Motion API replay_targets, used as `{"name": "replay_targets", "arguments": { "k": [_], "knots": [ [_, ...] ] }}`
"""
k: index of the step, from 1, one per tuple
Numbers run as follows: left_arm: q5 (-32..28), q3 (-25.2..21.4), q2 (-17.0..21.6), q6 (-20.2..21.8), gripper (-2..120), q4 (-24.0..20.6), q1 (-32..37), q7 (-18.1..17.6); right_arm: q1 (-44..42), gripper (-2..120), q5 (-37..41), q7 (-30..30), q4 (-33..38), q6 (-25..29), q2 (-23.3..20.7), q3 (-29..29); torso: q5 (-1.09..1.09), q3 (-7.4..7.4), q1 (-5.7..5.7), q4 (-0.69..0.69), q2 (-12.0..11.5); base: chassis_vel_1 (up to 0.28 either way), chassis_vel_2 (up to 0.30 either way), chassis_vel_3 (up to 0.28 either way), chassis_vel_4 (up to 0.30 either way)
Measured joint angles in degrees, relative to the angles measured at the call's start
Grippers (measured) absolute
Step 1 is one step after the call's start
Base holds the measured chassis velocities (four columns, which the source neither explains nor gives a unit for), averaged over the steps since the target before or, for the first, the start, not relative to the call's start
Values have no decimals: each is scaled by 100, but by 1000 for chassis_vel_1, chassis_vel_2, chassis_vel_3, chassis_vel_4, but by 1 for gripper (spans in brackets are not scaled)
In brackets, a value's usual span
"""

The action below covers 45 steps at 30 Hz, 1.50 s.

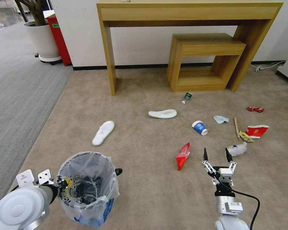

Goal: Pick up the trash bin and place the garbage on the floor into it.

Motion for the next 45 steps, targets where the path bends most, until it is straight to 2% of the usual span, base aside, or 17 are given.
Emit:
{"name": "replay_targets", "arguments": {
  "k": [45],
  "knots": [
    [92,28,-3,-19,0,188,-36,77,178,85,129,41,-286,-52,25,-141,0,0,0,0,0,-14,15,14,-16]
  ]
}}
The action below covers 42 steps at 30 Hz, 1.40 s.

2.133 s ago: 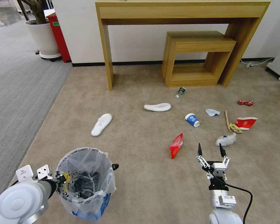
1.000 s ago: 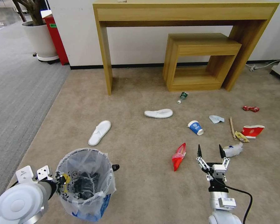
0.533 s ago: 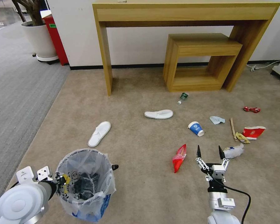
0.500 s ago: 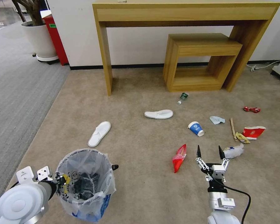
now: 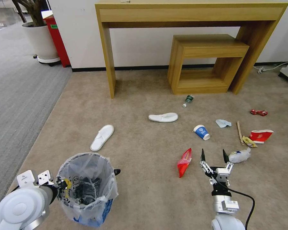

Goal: Pick up the trash bin and place the garbage on the floor into it.

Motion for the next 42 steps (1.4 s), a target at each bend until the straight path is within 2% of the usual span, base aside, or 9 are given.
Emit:
{"name": "replay_targets", "arguments": {
  "k": [42],
  "knots": [
    [39,32,-38,-2,0,10,23,-1,-1,84,-12,-4,-16,34,-4,5,0,0,0,0,0,-59,53,56,-57]
  ]
}}
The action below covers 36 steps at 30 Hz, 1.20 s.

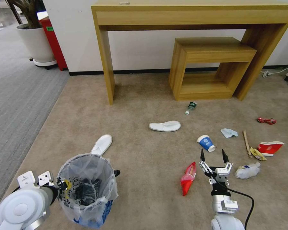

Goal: Pick up the trash bin and place the garbage on the floor into it.

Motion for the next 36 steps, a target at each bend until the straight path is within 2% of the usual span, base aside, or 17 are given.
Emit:
{"name": "replay_targets", "arguments": {
  "k": [20,27,36],
  "knots": [
    [26,33,-25,-1,0,28,13,1,19,87,146,125,-53,71,-50,-88,0,0,0,0,0,-30,37,35,-32],
    [25,38,-38,-3,0,62,24,4,132,98,257,592,-160,-465,-232,-270,0,0,-1,0,0,0,0,0,0],
    [55,55,-80,-3,0,49,62,10,293,100,956,791,-270,-1173,-514,-601,0,0,-1,0,0,0,0,0,0]
  ]
}}
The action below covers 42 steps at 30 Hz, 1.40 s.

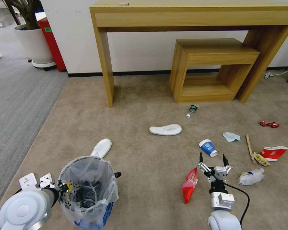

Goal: Pick up the trash bin and place the garbage on the floor into it.

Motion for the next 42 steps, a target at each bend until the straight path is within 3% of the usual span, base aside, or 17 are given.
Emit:
{"name": "replay_targets", "arguments": {
  "k": [17,42],
  "knots": [
    [78,-10,-104,7,0,-76,74,2,65,100,921,488,-270,-889,-279,-508,0,0,0,0,0,0,0,0,0],
    [509,-99,-322,21,0,-352,496,127,-67,100,877,608,-673,-909,-355,-524,0,0,0,0,0,0,0,0,0]
  ]
}}
